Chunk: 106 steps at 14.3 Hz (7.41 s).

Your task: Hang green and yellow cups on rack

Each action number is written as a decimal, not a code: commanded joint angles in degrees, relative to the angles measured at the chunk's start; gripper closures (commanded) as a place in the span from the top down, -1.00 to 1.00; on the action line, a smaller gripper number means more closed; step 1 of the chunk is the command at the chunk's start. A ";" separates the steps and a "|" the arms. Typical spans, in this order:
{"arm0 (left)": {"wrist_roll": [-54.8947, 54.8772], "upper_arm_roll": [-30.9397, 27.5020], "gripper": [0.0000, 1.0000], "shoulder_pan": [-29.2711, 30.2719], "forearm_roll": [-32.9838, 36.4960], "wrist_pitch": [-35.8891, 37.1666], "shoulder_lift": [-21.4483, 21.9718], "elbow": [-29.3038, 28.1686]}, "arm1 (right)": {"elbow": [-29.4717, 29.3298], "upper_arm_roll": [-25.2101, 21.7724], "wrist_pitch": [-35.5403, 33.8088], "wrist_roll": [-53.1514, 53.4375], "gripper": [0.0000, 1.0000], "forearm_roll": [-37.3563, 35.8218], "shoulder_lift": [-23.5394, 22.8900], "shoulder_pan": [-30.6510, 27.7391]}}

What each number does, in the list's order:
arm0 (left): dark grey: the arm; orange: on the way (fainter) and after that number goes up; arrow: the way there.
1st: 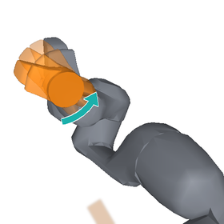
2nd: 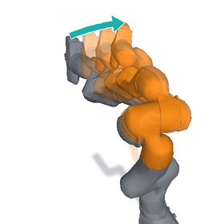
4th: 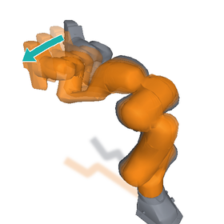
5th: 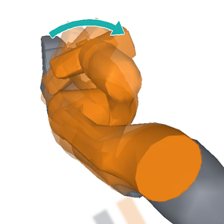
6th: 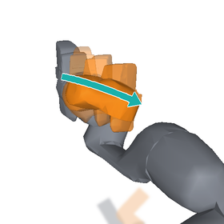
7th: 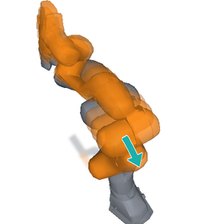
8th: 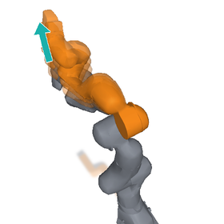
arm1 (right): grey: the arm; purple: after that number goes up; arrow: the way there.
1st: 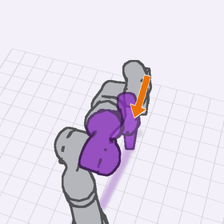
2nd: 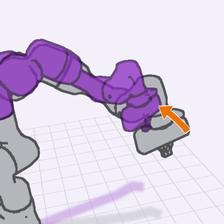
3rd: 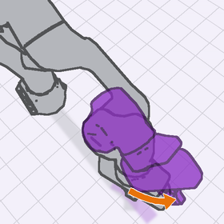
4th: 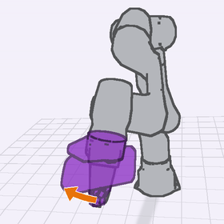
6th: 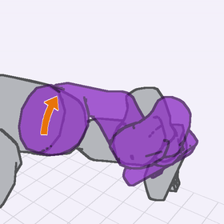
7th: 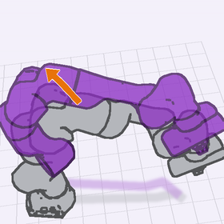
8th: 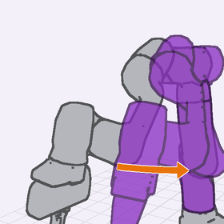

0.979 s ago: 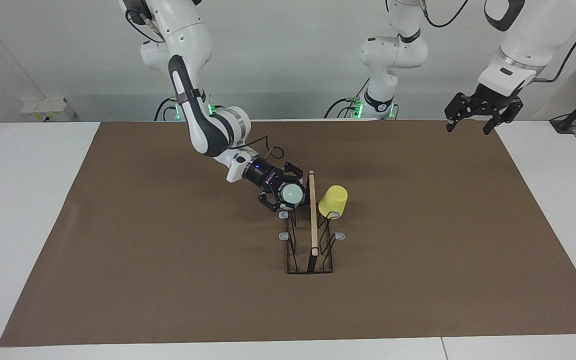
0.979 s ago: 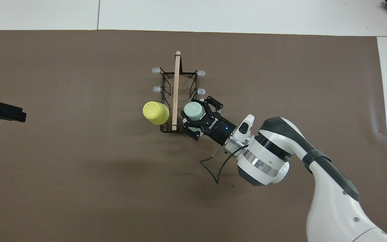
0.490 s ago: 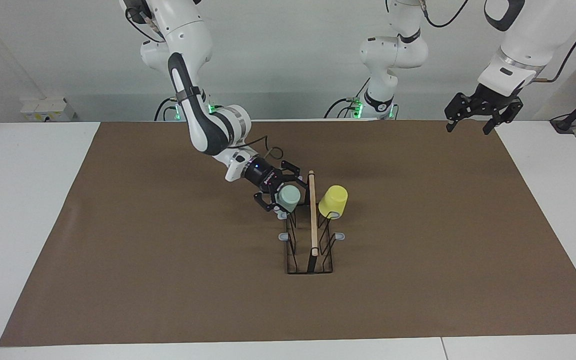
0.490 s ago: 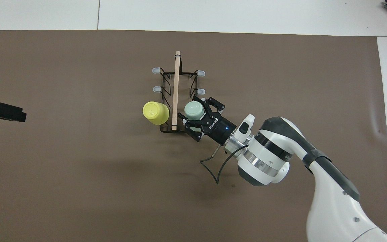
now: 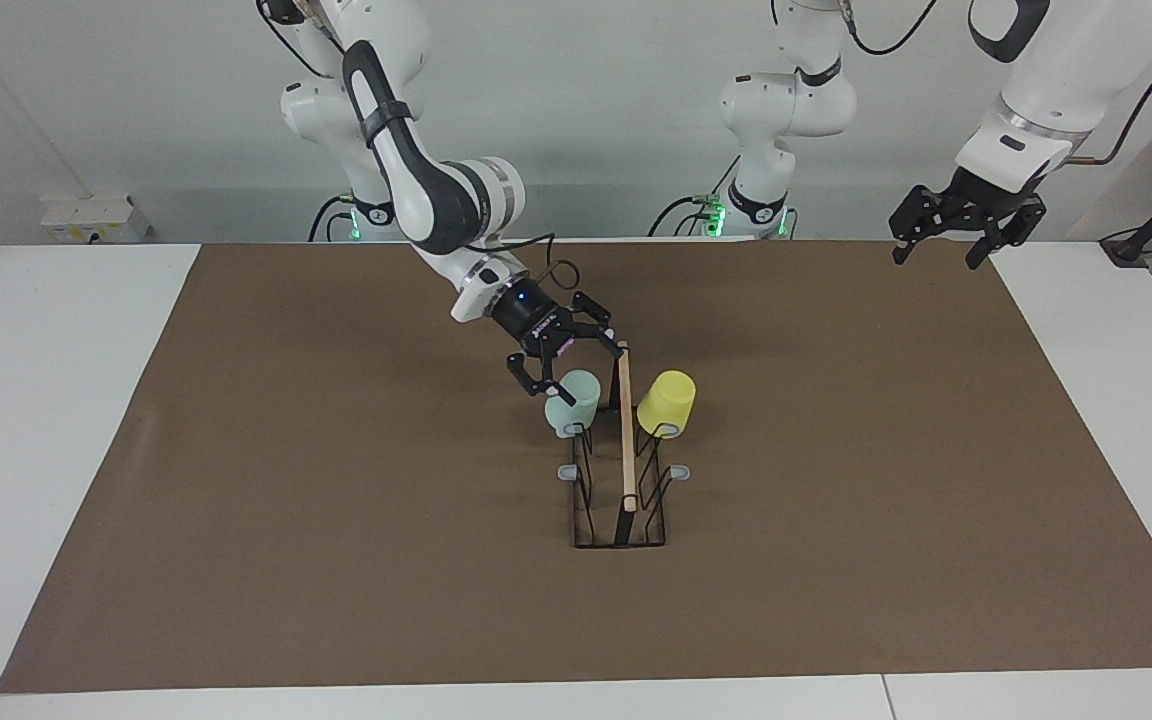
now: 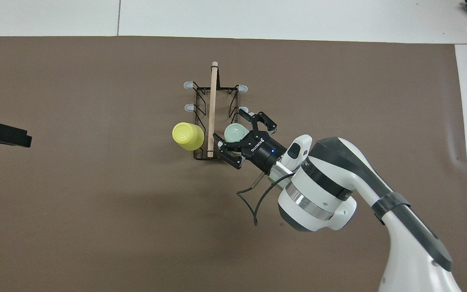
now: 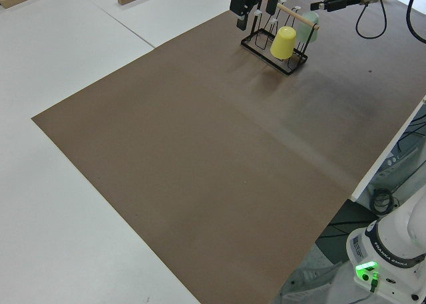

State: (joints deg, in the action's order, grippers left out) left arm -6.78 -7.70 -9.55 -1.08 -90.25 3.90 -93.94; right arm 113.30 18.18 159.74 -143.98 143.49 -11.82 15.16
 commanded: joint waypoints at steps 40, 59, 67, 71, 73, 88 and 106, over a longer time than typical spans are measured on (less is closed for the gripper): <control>0.89 -0.65 1.00 -1.09 0.99 0.34 0.75 -0.80 | -19.87 -24.25 -64.99 120.31 1.00 -136.09 7.24 -4.36; 0.89 -0.65 1.00 -1.09 0.99 0.34 0.75 -0.80 | -19.26 -23.28 -66.22 152.48 1.00 -148.94 9.97 -6.01; 0.89 -0.65 1.00 -1.09 0.99 0.34 0.75 -0.80 | -19.43 -14.84 -63.76 164.19 1.00 -147.53 10.41 -9.70; 0.89 -0.65 1.00 -1.09 0.99 0.34 0.75 -0.80 | -19.43 -11.51 -64.64 164.02 1.00 -146.92 11.29 -13.30; 0.89 -0.65 1.00 -1.09 0.99 0.34 0.75 -0.80 | -19.43 -11.50 -64.64 164.19 1.00 -146.83 11.29 -13.05; 0.89 -0.65 1.00 -1.00 0.99 0.34 0.75 -0.72 | -19.43 -11.24 -65.17 160.23 1.00 -140.41 11.91 -12.87; 0.81 -0.65 1.00 -1.09 0.99 0.34 0.75 -0.80 | -18.82 -11.24 -65.96 162.43 1.00 -140.67 12.61 -12.69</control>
State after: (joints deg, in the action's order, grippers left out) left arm -6.78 -7.70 -9.55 -1.07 -90.25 3.90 -93.94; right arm 93.39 6.51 94.41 17.34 2.33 -0.60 2.83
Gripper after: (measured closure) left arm 0.000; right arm 0.000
